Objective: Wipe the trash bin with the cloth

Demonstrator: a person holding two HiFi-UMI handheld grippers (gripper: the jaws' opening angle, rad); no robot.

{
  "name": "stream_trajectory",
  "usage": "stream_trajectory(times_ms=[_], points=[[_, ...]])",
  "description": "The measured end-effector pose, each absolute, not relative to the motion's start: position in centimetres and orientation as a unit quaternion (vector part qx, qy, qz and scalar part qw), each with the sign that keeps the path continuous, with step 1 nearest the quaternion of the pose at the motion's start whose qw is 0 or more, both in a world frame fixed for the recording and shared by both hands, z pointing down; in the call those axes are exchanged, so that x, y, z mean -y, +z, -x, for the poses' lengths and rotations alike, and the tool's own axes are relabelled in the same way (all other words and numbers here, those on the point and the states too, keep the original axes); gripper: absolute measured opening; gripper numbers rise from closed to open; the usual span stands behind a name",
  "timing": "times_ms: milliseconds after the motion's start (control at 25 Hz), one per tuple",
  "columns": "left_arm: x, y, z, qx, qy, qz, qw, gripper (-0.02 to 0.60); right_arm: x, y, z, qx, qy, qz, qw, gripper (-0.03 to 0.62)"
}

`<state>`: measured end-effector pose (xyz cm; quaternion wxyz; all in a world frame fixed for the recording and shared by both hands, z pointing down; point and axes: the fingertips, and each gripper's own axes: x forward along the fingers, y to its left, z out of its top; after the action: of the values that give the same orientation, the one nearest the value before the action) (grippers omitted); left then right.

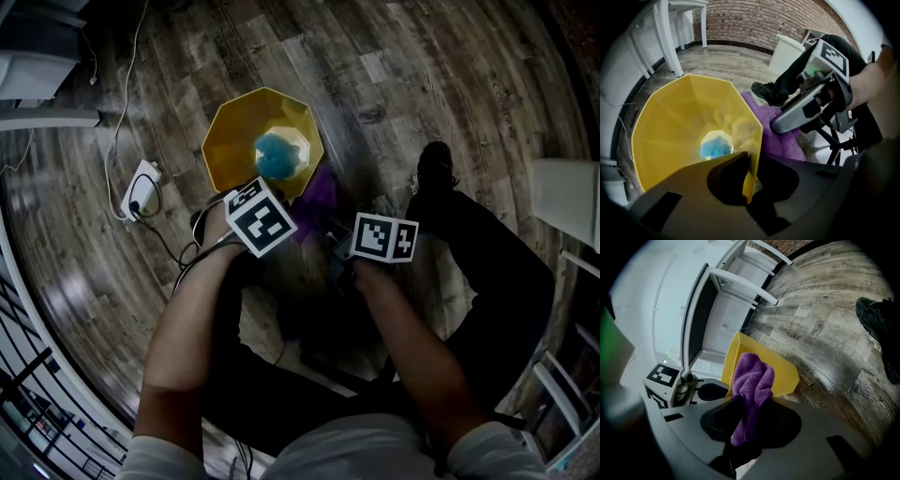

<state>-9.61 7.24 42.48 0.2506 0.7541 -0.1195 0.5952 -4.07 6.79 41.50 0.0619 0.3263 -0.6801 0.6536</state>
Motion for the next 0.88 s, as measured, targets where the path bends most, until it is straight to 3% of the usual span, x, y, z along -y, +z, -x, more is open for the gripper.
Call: stream_trajectory(times_ms=[560, 880], points=[[-6.5, 42.2, 9.0, 0.125, 0.590, -0.754, 0.262, 0.043, -6.1, 42.1, 5.4, 0.699, 0.641, -0.314, 0.052, 0.114], [-5.8, 42.0, 8.4, 0.142, 0.573, -0.755, 0.286, 0.038, -6.0, 47.9, 7.7, 0.719, 0.622, -0.274, 0.143, 0.114]])
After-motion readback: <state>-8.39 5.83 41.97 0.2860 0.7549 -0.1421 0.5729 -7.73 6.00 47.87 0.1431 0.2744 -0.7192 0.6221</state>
